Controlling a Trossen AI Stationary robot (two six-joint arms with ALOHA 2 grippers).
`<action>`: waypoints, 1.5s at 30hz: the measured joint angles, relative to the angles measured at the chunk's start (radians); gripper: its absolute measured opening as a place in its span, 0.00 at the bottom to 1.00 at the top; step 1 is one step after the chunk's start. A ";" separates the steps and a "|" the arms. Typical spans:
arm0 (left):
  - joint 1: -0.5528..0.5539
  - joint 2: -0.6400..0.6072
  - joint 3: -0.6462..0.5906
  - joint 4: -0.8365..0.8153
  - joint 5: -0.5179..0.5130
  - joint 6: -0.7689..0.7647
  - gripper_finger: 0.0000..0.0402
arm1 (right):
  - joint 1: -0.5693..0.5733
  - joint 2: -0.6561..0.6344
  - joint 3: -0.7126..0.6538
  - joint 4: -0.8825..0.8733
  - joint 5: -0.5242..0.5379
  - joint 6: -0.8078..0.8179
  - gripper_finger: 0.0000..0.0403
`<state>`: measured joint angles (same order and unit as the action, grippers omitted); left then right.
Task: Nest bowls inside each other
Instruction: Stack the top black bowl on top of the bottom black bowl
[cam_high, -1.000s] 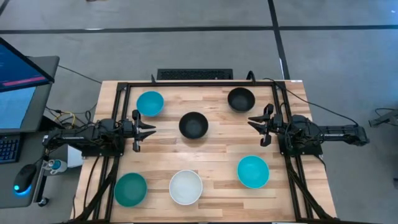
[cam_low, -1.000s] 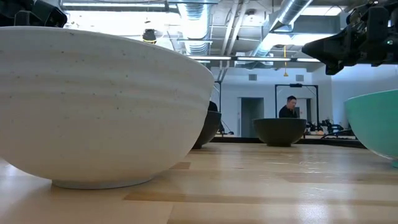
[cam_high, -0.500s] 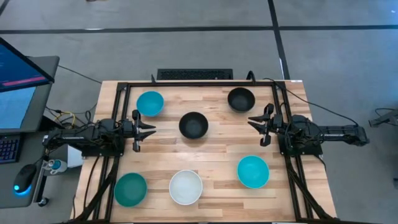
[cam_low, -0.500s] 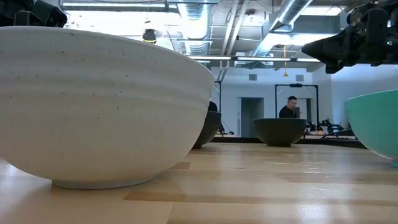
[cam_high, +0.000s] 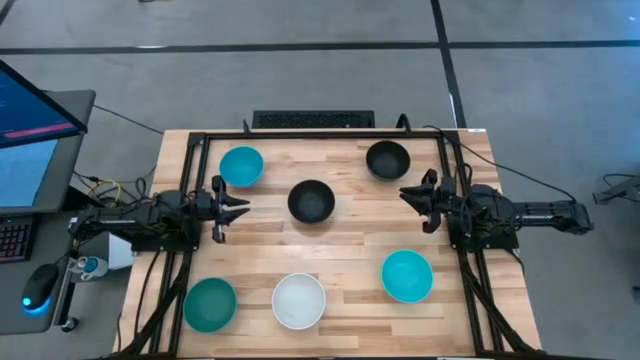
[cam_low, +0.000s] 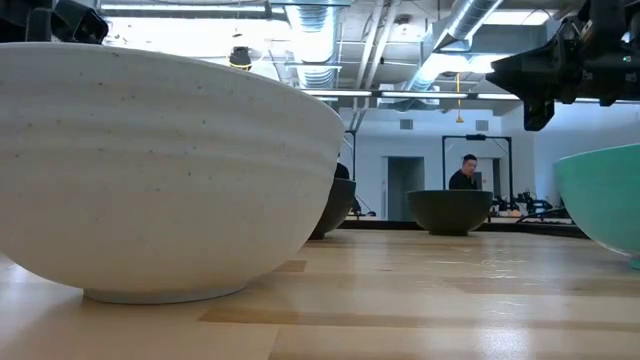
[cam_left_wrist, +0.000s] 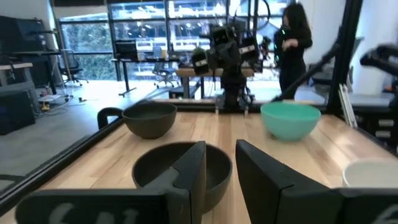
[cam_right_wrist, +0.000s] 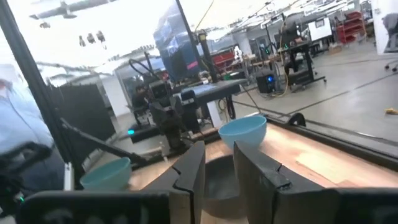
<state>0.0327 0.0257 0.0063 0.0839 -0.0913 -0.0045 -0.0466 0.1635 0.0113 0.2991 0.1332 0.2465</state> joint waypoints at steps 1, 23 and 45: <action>0.000 0.000 0.000 0.013 0.000 -0.012 0.20 | 0.000 0.000 0.000 0.005 0.000 0.011 0.27; 0.000 0.230 0.444 -0.170 -0.027 -0.012 0.20 | 0.001 0.077 0.307 -0.120 -0.109 -0.095 0.27; 0.000 0.721 1.003 -0.386 -0.137 -0.020 0.20 | -0.037 0.479 0.782 -0.628 -0.106 -0.220 0.27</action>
<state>0.0330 0.7466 1.0092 -0.3023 -0.2284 -0.0244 -0.0840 0.6422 0.7934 -0.3291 0.0270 0.0261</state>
